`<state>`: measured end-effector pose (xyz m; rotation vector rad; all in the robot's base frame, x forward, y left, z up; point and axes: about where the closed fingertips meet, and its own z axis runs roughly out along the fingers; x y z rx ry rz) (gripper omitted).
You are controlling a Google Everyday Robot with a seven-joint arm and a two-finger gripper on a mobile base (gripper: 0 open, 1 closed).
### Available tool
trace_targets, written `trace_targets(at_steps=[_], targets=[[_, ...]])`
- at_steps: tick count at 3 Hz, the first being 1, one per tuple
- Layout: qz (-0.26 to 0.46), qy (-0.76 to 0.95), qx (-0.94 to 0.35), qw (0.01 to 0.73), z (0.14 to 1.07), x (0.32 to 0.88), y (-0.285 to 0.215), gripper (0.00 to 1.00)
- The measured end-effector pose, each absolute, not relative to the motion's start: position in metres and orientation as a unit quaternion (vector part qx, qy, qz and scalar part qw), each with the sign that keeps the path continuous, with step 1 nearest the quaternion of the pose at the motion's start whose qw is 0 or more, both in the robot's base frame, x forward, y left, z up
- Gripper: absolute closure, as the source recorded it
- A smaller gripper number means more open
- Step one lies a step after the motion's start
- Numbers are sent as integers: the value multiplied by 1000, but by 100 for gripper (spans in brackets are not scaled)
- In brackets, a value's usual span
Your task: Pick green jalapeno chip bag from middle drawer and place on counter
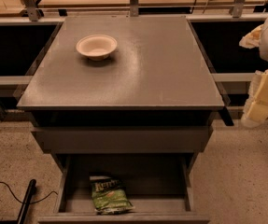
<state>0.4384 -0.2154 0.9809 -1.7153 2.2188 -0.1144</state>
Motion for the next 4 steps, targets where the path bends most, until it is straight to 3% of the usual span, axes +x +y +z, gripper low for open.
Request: trace_targets(at_steps=[1,2,3,4], targets=[[-40,779,-603,167,981,438,-215,0],[2,760,-634,143,939,452,-189,0],[50,676,-718,157,877,438,-121,0],[44,659,-734,158,864,439,-116,0]])
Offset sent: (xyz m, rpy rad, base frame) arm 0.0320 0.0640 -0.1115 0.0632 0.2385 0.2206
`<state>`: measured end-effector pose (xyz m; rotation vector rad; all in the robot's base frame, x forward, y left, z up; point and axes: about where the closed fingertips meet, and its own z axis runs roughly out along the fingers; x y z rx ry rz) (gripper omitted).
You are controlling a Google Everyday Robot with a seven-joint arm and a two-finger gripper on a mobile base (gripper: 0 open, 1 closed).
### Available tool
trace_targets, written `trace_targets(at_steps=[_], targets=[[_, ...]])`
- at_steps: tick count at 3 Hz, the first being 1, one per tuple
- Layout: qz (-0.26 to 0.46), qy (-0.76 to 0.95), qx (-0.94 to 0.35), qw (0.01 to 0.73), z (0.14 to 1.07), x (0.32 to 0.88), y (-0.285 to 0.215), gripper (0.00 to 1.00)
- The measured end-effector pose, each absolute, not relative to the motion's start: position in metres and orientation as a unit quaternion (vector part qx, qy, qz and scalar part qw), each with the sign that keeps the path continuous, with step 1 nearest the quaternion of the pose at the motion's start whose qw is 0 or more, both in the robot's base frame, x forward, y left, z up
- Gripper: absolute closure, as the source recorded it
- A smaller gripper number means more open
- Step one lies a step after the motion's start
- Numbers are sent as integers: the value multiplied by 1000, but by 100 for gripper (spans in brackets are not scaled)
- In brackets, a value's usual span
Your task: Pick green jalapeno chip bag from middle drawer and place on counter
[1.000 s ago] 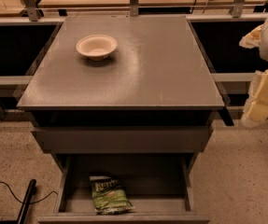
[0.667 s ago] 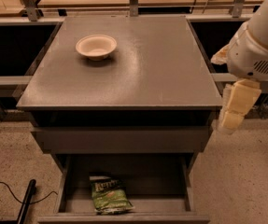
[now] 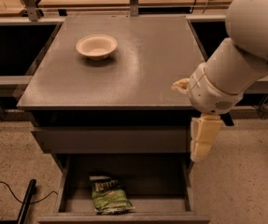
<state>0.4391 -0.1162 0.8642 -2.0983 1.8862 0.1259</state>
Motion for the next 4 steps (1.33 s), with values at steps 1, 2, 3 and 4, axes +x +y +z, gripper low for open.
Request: trace_targets(at_steps=[1,2,3,4], targets=[[38,659,-736,153,869,440,-115,0],[-34,587,-796,145,858,445,-89,0],[-143,482,-855,128,834,455,-87,0],[-180,450,-864,136,828,469,-87,0]])
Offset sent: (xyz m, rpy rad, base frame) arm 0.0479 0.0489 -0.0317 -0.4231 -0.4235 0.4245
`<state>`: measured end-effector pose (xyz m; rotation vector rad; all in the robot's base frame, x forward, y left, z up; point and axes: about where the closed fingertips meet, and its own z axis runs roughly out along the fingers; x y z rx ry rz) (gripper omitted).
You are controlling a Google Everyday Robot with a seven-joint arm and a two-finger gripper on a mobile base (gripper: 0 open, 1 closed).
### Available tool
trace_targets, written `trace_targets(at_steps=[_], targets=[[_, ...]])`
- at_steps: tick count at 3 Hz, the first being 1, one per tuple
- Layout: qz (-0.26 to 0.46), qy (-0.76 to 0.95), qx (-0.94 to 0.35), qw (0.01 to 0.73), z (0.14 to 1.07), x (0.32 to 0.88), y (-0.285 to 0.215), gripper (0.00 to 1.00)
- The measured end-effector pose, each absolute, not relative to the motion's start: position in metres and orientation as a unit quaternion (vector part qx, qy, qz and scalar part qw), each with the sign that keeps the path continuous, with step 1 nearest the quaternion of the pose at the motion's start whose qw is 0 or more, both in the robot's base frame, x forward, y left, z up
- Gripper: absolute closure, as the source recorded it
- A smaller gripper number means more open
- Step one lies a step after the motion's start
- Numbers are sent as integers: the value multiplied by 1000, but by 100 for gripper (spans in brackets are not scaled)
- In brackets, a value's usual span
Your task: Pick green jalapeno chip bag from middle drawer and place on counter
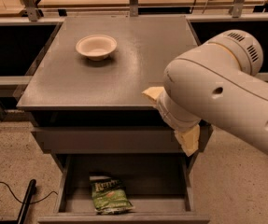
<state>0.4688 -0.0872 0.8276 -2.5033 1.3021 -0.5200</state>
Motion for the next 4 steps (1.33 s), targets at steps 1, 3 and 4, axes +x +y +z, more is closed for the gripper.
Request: trace_targets(at_steps=[1,3,4], targets=[[-152,447,-872,129,822,472,-88,0],[45,351,-922,158,760,443,-45,0],[73,259,-948,167,740,412,-35,0]])
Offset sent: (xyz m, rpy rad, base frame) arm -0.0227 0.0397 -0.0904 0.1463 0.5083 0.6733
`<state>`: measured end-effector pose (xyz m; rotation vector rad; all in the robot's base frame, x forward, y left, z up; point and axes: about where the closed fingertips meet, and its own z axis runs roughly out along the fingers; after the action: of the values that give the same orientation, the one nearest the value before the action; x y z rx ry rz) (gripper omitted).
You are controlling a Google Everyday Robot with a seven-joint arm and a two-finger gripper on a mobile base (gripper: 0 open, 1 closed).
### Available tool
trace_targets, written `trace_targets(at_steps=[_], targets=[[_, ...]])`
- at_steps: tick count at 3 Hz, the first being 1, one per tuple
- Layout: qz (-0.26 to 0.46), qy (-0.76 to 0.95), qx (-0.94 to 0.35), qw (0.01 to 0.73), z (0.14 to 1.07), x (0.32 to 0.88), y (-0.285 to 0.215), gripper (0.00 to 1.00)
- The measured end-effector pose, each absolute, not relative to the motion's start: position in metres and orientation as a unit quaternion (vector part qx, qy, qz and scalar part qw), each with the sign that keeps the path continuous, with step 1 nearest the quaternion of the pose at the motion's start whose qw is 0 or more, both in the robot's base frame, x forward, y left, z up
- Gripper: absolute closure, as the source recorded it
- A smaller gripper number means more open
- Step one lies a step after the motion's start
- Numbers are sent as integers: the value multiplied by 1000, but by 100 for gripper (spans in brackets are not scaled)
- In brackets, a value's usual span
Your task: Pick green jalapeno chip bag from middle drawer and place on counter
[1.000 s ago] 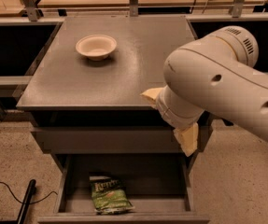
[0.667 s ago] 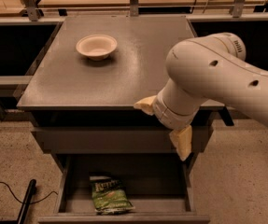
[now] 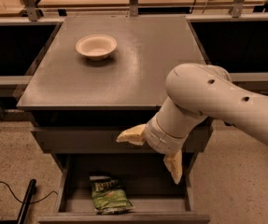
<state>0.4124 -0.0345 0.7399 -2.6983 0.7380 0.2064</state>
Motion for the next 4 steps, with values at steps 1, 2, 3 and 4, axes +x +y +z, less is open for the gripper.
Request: trace_targets(at_steps=[1,2,3,4], targets=[[66,209,-960,172,740,409,-31,0],[44,186,-961,199,740,418,-21,0],[-30,160,-966,203,717,432,-4,0],[-41,163,-962,217,724,441,1,0]])
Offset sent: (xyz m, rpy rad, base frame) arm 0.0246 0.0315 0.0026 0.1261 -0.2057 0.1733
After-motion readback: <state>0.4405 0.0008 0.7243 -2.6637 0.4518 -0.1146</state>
